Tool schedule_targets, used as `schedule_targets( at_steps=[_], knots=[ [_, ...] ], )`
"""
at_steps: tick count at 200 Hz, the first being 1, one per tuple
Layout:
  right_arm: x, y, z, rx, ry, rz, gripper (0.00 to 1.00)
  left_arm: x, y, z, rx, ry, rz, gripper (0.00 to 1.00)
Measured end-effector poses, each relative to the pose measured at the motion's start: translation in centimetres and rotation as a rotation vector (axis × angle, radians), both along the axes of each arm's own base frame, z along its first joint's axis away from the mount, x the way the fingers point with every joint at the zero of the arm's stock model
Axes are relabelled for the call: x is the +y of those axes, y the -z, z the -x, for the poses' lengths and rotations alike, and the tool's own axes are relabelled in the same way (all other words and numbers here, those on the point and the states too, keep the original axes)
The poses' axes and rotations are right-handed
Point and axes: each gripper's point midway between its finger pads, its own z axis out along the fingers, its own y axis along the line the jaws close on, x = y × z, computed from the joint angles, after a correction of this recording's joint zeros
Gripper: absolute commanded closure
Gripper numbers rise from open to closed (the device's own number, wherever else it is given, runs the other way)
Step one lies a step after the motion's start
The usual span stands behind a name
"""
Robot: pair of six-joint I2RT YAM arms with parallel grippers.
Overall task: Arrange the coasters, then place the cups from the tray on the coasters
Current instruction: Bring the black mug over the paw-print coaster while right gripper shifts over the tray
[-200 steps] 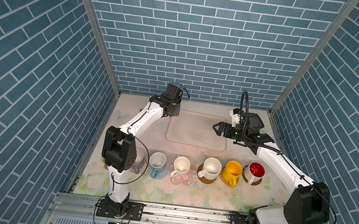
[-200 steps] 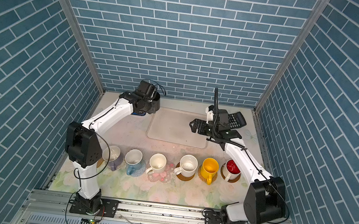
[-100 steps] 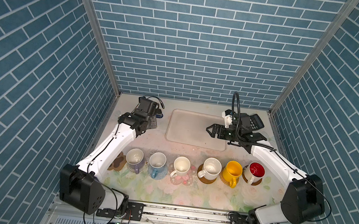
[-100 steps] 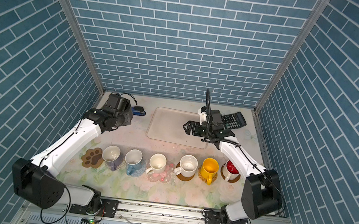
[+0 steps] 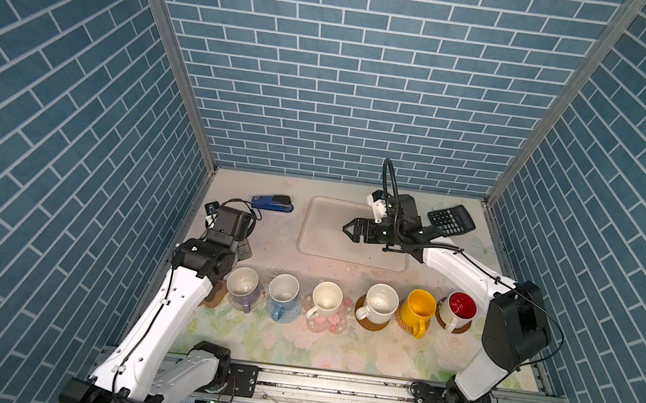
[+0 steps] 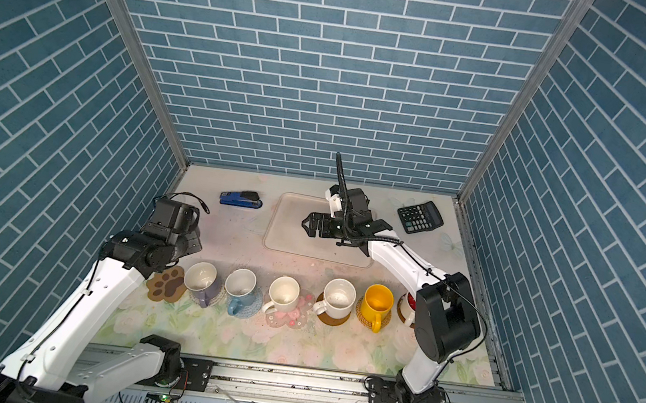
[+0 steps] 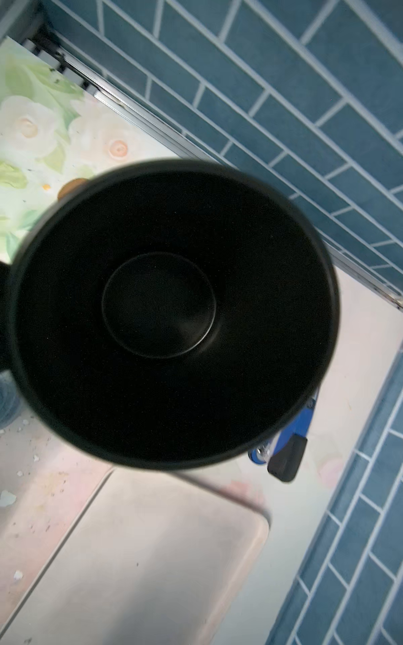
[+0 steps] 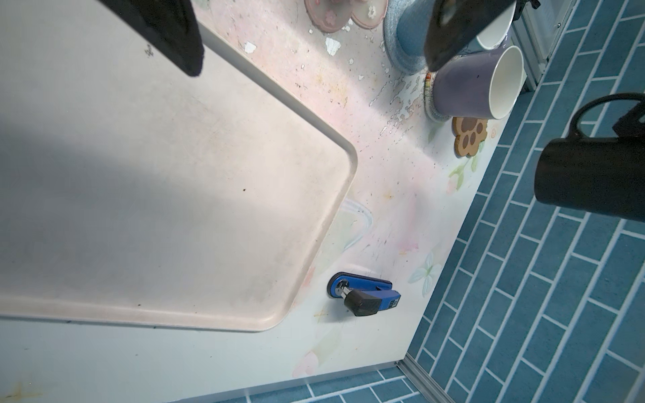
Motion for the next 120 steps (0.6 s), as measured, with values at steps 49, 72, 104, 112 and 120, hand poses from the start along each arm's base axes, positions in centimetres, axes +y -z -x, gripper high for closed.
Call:
schedule_targets(
  at_steps=[49,72,104,112,120],
  knots=[
    [1.0,0.3,0.2,0.011,-0.023,0.002,0.01,2.1,4.4,3.8,0.043,-0.126,-0.009,1.0],
    [1.6,-0.2,0.0,0.004,-0.031,-0.005,0.01,2.9,6.3,5.4,0.056,-0.175,-0.013,1.0],
    [2.4,0.2,-0.1,0.016,-0.046,-0.002,0.01,3.8,8.9,7.2,0.068,-0.243,-0.024,1.0],
    [2.6,0.5,-0.2,0.022,-0.048,0.002,0.02,4.0,9.4,7.6,0.071,-0.257,-0.026,1.0],
    [2.7,0.9,-0.2,0.031,-0.051,0.009,0.02,4.2,9.8,8.0,0.072,-0.269,-0.028,1.0]
  ],
)
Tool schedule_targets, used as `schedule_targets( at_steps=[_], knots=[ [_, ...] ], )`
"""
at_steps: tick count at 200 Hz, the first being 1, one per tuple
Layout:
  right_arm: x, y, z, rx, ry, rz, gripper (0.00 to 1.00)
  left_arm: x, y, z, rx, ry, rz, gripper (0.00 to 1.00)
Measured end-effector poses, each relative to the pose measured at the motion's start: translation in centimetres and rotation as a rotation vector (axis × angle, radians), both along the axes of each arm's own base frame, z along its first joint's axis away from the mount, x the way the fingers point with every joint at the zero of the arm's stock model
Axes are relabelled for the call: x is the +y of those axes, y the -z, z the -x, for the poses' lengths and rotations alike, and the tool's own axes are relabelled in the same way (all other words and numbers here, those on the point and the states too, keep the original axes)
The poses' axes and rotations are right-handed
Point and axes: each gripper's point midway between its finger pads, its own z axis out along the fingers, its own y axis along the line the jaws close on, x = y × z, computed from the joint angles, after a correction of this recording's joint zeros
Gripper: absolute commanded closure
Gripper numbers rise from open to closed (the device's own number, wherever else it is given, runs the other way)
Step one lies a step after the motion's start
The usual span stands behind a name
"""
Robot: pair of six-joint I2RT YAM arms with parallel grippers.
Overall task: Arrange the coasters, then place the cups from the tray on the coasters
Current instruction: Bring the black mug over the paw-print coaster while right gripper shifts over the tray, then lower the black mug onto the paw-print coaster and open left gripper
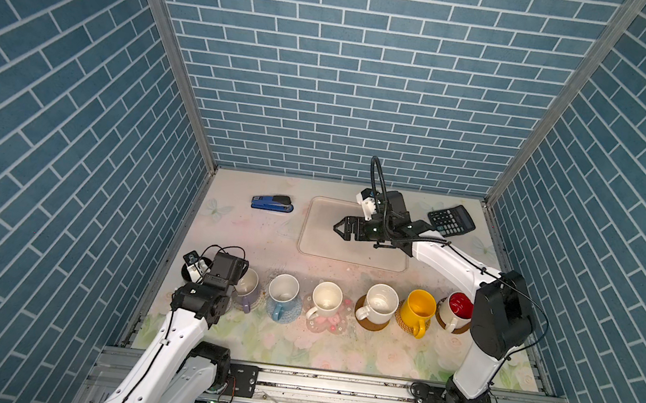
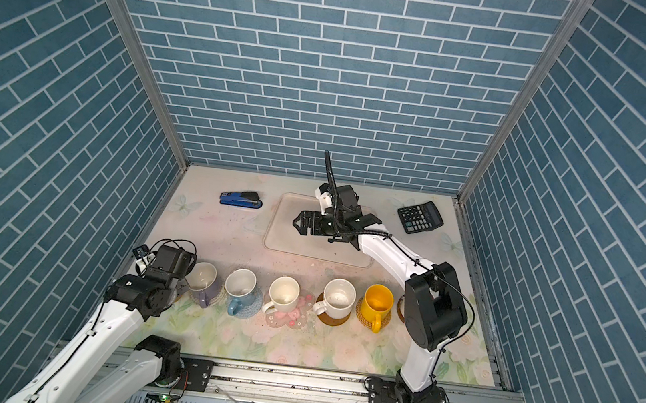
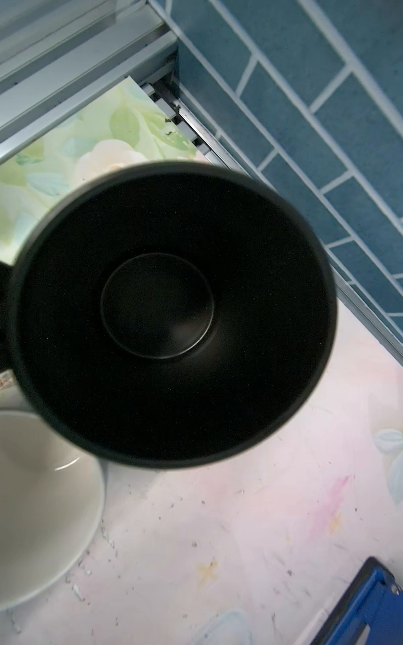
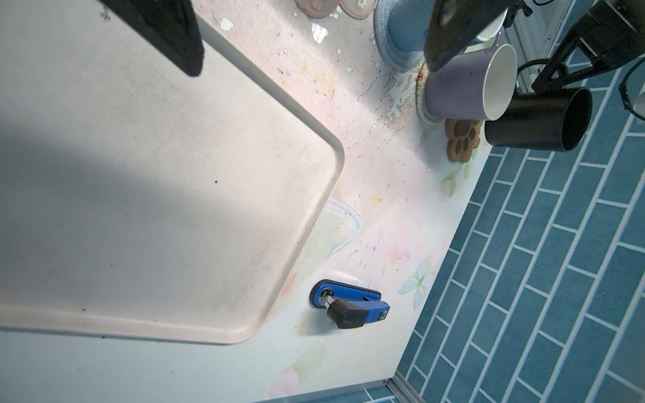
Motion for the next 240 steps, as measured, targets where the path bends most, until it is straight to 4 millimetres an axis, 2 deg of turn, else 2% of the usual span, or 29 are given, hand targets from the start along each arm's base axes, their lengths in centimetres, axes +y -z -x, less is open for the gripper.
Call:
schedule_targets(
  at_steps=[35,121,240],
  knots=[
    [0.2,1.2,0.1,0.035,-0.004,0.026,0.02,0.2,0.8,0.3,-0.015,-0.026,0.003,1.0],
    [1.4,1.4,0.0,0.046,-0.021,0.036,0.01,0.5,3.1,0.9,-0.006,-0.057,0.004,1.0],
    [1.6,1.6,0.3,0.059,-0.028,0.047,0.01,1.3,1.8,-1.1,-0.051,-0.069,-0.015,1.0]
  ],
)
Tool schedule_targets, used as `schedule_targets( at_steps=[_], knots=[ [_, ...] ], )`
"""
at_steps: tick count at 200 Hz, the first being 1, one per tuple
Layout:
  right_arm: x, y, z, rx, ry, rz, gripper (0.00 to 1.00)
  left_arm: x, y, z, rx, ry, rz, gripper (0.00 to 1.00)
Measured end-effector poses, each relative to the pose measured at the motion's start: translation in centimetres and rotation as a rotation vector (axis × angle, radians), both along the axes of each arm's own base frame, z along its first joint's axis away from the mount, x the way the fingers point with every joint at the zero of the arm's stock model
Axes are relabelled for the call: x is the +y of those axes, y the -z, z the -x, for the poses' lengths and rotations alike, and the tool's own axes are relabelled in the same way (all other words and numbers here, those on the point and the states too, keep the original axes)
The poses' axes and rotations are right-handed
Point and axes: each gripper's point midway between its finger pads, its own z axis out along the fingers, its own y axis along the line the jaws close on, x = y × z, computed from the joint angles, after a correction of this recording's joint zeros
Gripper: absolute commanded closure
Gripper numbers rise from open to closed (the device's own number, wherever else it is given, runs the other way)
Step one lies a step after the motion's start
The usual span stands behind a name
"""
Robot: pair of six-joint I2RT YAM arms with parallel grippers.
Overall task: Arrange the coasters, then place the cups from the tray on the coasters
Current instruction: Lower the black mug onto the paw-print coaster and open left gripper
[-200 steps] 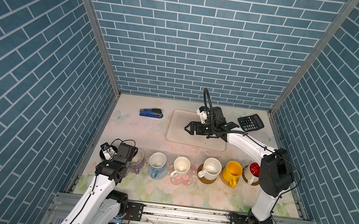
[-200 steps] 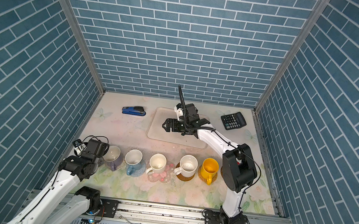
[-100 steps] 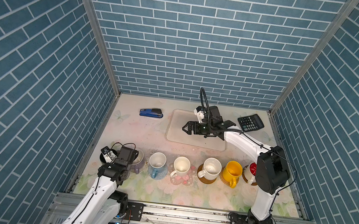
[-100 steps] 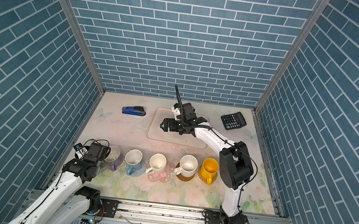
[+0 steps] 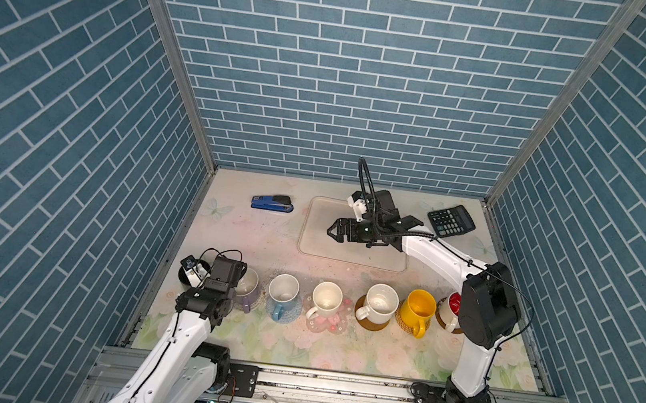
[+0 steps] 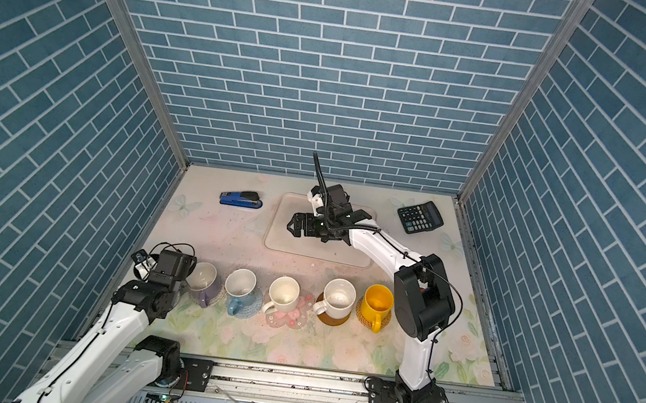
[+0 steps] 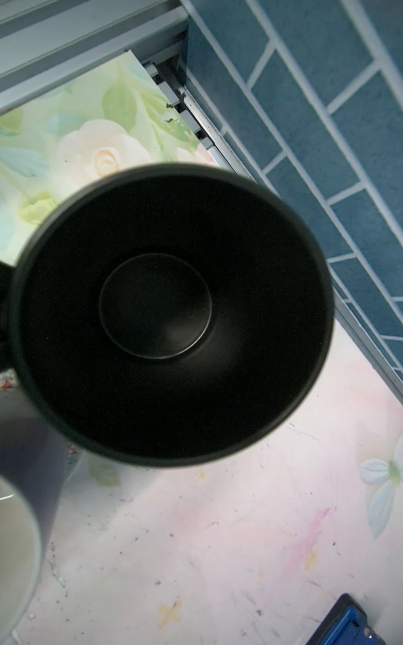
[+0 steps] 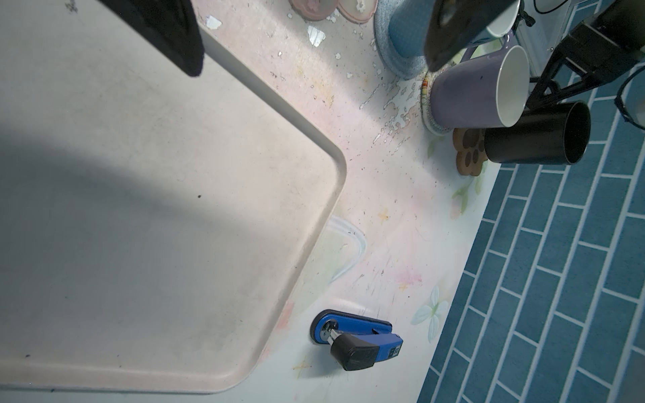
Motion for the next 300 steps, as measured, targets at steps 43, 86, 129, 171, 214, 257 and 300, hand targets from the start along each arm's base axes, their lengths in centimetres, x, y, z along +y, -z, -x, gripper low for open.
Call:
schedule_targets(
  at_steps=[43,86,129,171,214,257,300],
  knots=[
    [-0.1,0.1,0.1,0.004,0.0,0.003,0.01,0.4,0.2,-0.4,-0.007,-0.013,0.016,1.0],
    [0.0,0.3,0.1,0.008,0.0,0.007,0.01,0.0,1.7,-0.6,0.011,0.002,0.046,1.0],
    [0.0,0.3,0.0,0.008,0.0,0.006,0.01,-0.4,2.2,-1.2,0.007,0.016,0.068,1.0],
    [0.1,0.2,-0.2,0.006,0.0,0.005,0.01,-0.3,2.4,-1.8,-0.01,0.011,0.072,1.0],
    [0.2,0.3,-0.3,0.005,0.001,0.005,0.02,-0.2,2.4,-1.9,-0.013,0.007,0.072,1.0],
    [0.2,0.5,-0.3,0.008,0.002,0.009,0.01,-0.2,2.5,-1.9,-0.012,0.006,0.073,0.82],
    [0.1,0.6,-0.4,0.004,0.007,0.013,0.01,0.0,2.5,-1.8,-0.009,-0.002,0.067,0.62]
  ],
)
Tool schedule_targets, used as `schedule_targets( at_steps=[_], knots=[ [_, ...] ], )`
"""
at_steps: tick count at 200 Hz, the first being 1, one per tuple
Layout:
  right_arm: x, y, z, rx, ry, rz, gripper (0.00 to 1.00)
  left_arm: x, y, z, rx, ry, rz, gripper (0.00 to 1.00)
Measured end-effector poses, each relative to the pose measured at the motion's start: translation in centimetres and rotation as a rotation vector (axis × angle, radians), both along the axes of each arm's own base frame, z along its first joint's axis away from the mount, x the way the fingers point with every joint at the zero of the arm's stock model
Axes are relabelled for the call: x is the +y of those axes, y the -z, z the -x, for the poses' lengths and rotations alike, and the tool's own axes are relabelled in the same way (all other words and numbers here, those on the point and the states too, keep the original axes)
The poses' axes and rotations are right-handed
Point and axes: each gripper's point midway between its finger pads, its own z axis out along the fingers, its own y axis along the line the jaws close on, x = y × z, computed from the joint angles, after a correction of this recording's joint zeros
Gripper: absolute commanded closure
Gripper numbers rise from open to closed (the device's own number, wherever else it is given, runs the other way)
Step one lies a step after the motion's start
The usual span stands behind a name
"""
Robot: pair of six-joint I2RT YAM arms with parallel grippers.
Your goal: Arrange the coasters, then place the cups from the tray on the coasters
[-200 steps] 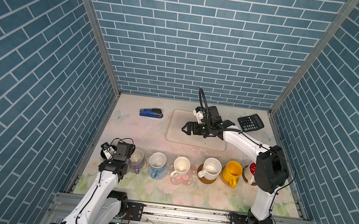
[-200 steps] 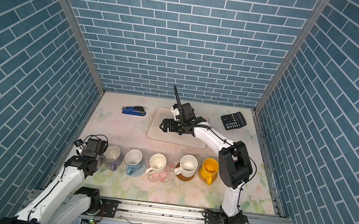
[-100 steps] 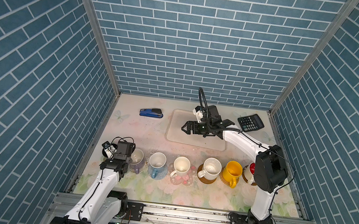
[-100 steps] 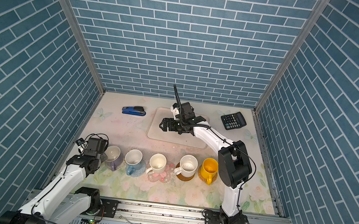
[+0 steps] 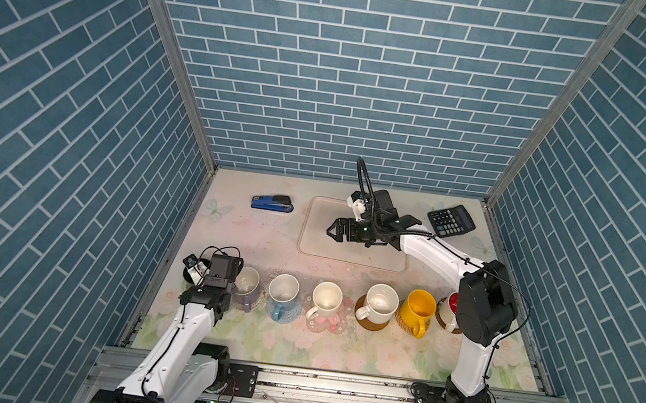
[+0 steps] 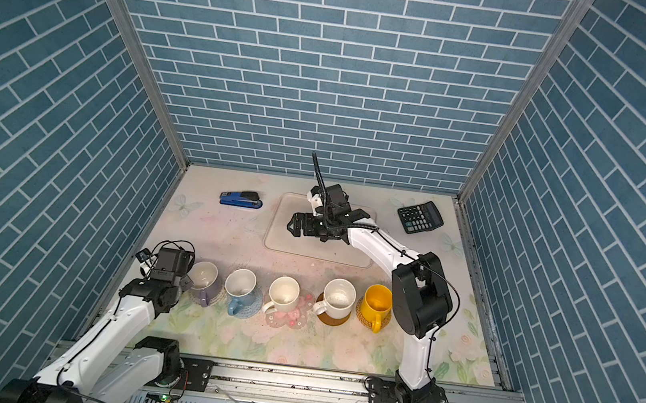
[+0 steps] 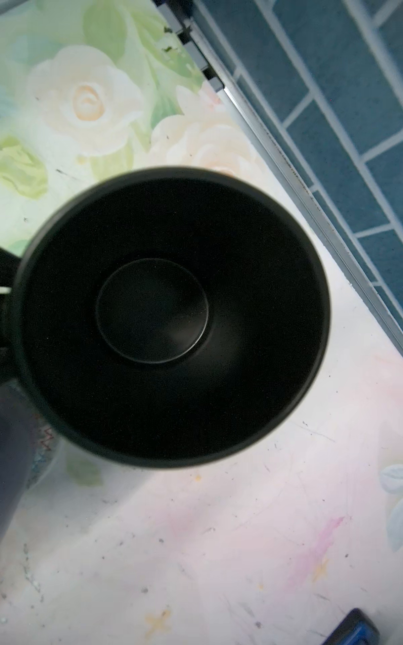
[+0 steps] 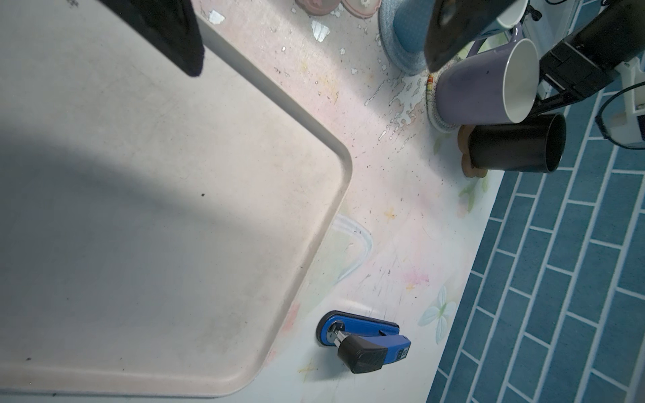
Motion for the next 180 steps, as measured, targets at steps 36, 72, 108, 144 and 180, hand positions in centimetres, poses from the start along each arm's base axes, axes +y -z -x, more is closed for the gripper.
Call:
schedule_targets(
  at_steps=[36,72,108,144,180],
  knots=[
    [0.0,-0.1,-0.2,-0.011,0.007,0.0,0.01,-0.1,0.1,0.1,0.01,0.003,0.007,0.47],
    [0.0,-0.8,-0.5,-0.033,0.012,-0.012,0.02,-0.2,-0.6,-0.1,0.02,0.02,0.007,0.34],
    [-0.1,-2.2,-0.6,-0.067,0.017,-0.031,0.01,-0.4,-3.0,-0.8,-0.035,0.029,0.012,0.29],
    [-0.3,-3.7,-0.4,-0.095,0.02,-0.046,0.02,-0.5,-5.1,-0.7,-0.079,0.047,0.012,0.2],
    [-0.9,-4.6,-0.7,-0.117,0.03,-0.056,0.02,-0.8,-6.6,-0.4,-0.089,0.069,0.019,0.13]
  ],
)
